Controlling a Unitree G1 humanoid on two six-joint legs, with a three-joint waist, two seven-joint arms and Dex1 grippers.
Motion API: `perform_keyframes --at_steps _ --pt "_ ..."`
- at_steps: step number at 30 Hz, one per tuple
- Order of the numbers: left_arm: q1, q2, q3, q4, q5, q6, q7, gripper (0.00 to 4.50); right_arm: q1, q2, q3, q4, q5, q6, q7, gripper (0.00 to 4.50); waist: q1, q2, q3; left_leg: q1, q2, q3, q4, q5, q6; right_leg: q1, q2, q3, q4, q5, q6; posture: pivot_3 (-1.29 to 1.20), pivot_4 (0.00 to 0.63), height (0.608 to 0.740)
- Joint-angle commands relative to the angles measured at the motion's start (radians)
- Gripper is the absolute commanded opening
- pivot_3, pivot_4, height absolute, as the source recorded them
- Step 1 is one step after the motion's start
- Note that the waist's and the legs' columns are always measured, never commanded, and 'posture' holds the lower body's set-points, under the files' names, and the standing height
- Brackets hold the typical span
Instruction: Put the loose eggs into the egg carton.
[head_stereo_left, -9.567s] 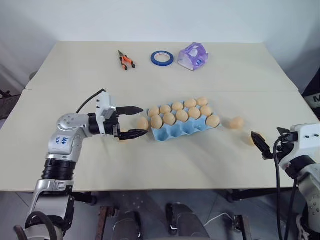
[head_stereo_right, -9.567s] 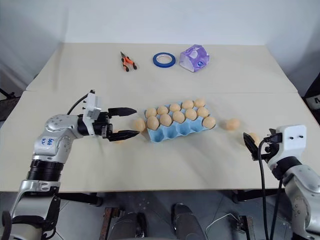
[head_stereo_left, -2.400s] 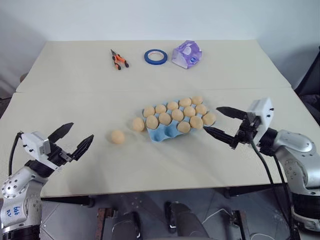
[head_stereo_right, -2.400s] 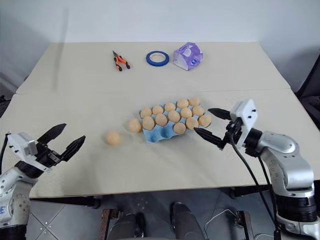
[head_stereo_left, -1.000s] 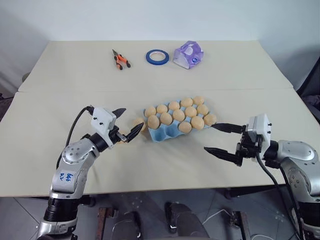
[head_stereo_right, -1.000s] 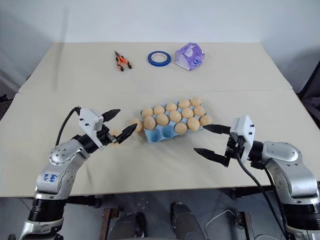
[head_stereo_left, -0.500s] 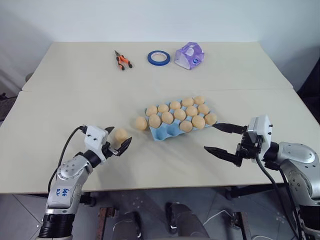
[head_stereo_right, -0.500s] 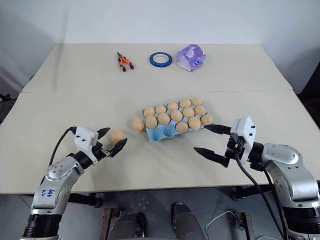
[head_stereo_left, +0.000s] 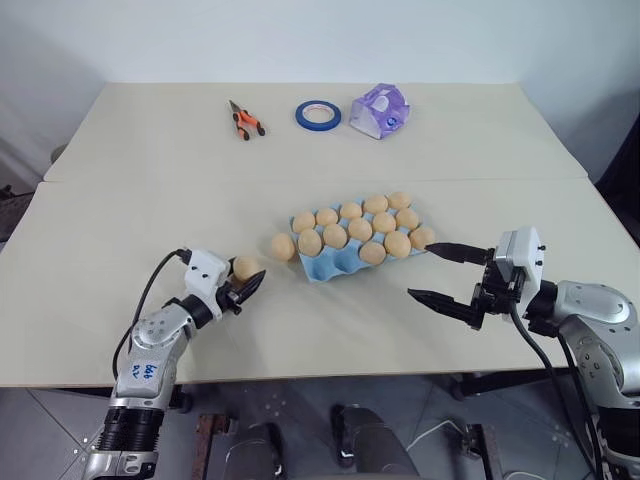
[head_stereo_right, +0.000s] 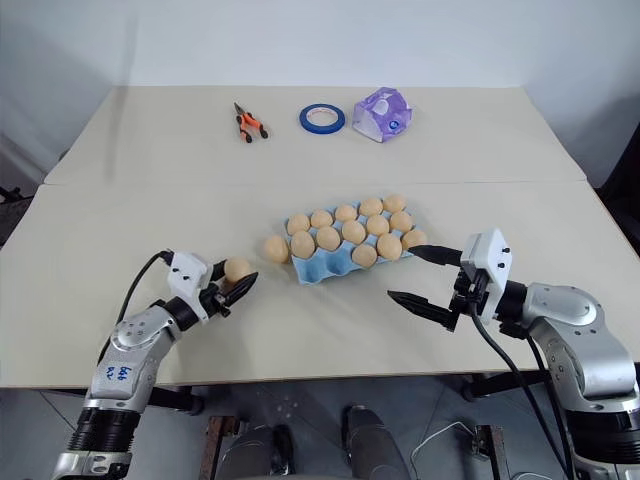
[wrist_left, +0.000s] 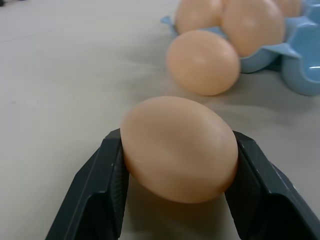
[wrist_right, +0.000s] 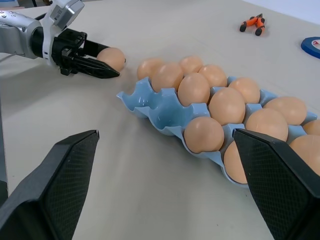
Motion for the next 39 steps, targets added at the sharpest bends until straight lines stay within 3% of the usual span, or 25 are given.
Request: perform_keyframes --at_steps 1,10,19,30,37,39 --pt "-0.013 -0.029 -0.011 -0.108 -0.061 0.008 -0.034 2.25 0.007 -0.011 -0.038 -0.017 0.006 -0.008 -0.009 4.5 0.0 0.0 0.0 0.0 0.0 0.0 0.0 0.0 0.0 0.0 0.0 0.0 0.0 0.0 0.0 0.0 0.15 0.74" --pt "-0.19 0.005 -0.121 -0.137 -0.122 0.169 -0.218 2.25 -0.001 -0.005 -0.035 -0.009 -0.001 -0.019 -0.023 4.5 0.0 0.0 0.0 0.0 -0.001 0.0 0.001 0.001 0.001 0.0 0.001 0.001 0.0 0.001 0.002 0.0 0.15 0.74" --pt "-0.364 -0.139 -0.232 0.056 -0.04 0.074 -0.24 2.25 0.04 0.009 -0.053 -0.05 -0.001 -0.02 -0.069 4.5 0.003 0.0 0.0 -0.001 -0.002 -0.002 0.001 0.003 0.005 0.0 0.001 0.001 0.0 0.002 0.003 0.0 0.15 0.74" --pt "-0.445 -0.208 -0.242 0.212 0.028 0.007 -0.212 2.25 0.083 0.012 -0.074 -0.086 0.001 -0.021 -0.111 4.5 0.0 0.0 0.0 -0.001 -0.002 -0.002 0.001 0.003 0.005 0.0 0.001 0.001 0.0 0.002 0.004 0.0 0.15 0.74" --pt "-0.42 -0.207 -0.244 0.153 0.026 0.058 -0.202 4.43 0.079 0.01 -0.07 -0.079 0.001 -0.024 -0.114 4.5 0.001 0.0 0.0 -0.001 -0.002 -0.002 0.001 0.003 0.005 0.0 0.001 0.001 0.001 0.002 0.004 0.0 0.15 0.74" --pt "-0.414 -0.197 -0.234 0.133 0.021 0.072 -0.198 4.47 0.075 0.008 -0.067 -0.074 0.0 -0.025 -0.109 4.5 0.001 0.0 0.0 -0.001 -0.002 -0.002 0.001 0.003 0.005 0.0 0.001 0.001 0.001 0.002 0.004 0.0 0.15 0.74"
